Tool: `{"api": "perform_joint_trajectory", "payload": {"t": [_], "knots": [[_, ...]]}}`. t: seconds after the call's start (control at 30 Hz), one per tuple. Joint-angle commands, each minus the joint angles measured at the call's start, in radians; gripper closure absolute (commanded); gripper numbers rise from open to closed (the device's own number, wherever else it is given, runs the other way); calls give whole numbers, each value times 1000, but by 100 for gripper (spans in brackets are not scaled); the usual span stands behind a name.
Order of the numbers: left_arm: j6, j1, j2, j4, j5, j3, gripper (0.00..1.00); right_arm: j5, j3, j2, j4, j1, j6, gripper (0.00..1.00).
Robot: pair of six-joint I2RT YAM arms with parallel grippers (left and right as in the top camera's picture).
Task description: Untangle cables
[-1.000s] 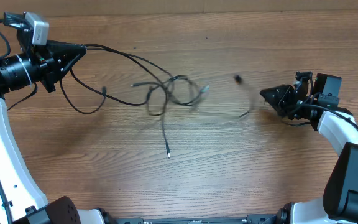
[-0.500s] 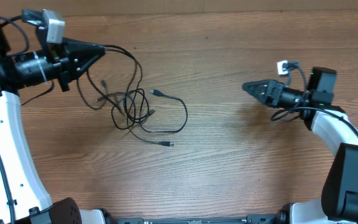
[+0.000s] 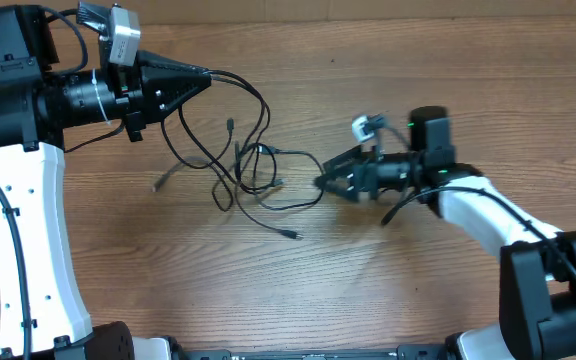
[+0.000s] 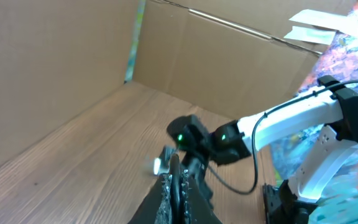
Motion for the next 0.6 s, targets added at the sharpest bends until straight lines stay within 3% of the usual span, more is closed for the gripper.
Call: {"api": "perform_joint_trajectory", "payload": {"t": [0.0,0.27,0.57], "knots": [[-23,-19,-28,3,45,22,96,114,7,-2,28,75,-55,22],[-23,-66,-28,5,45,22,96,338,7,-2,116,233,-55,32],[-38,-82,-28,26,45,22,96,555,7,14,187,327,-54,25]]}}
